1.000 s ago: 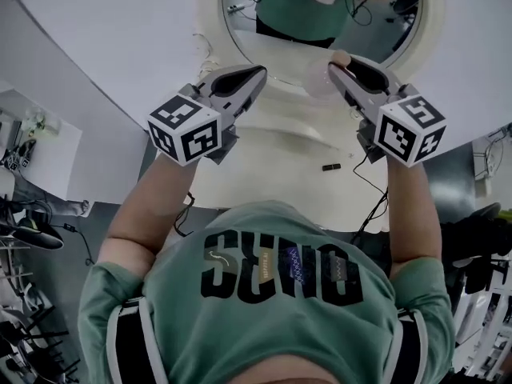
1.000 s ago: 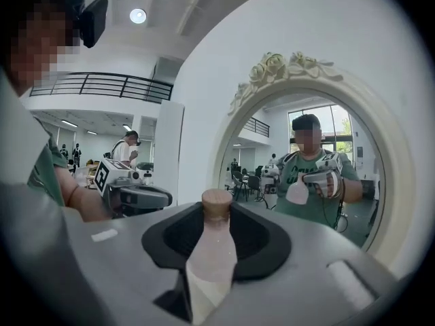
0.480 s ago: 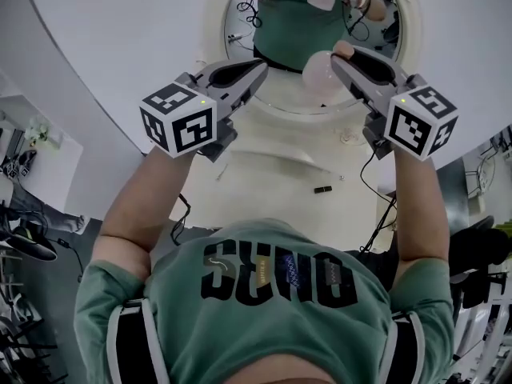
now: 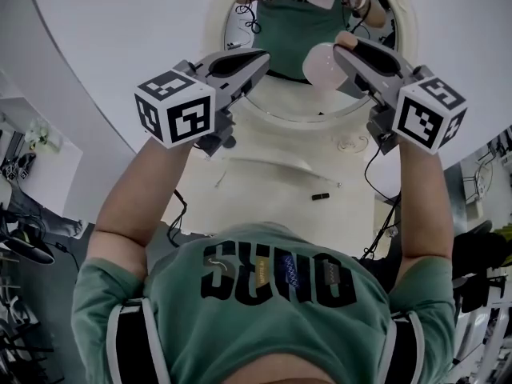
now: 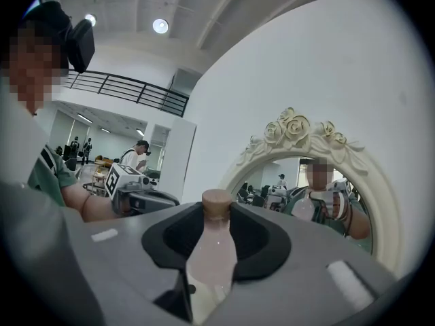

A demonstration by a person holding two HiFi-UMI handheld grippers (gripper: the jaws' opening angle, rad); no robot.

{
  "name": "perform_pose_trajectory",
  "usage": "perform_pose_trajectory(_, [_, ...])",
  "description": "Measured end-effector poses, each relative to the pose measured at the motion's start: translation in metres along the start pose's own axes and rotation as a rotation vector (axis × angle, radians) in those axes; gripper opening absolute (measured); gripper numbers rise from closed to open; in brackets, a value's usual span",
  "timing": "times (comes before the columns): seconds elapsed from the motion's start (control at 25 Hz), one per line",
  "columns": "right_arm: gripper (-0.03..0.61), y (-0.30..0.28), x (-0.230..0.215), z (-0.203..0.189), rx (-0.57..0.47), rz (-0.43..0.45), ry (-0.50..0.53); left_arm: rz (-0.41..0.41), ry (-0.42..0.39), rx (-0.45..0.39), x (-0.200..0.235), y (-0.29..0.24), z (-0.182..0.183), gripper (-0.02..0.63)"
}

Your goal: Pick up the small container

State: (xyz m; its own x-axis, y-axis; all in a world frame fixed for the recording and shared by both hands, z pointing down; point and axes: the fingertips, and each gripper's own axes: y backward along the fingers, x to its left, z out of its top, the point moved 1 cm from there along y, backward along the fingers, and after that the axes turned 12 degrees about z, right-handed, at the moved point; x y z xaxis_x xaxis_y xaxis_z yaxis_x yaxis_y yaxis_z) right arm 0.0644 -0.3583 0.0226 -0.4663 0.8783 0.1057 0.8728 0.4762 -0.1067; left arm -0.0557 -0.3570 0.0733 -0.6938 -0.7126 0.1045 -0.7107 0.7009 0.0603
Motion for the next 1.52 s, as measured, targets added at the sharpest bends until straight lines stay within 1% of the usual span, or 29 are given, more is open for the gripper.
perform_pose_trajectory(0.48, [0.129, -0.0005, -0.0012, 0.0019, 0.002, -0.006, 0.016, -0.017, -0.010, -0.015, -0.0022, 0.0009, 0.0018, 0.000])
perform_pose_trajectory(1.12, [0.129, 0.0006, -0.0028, 0.0028, -0.007, -0.011, 0.023, -0.013, -0.021, -0.018, -0.0012, 0.0014, 0.0019, 0.000])
perform_pose_trajectory(1.52, [0.130, -0.0001, -0.0026, 0.0015, 0.005, -0.014, 0.036, -0.013, -0.023, -0.018, -0.0028, 0.0017, 0.0038, 0.000])
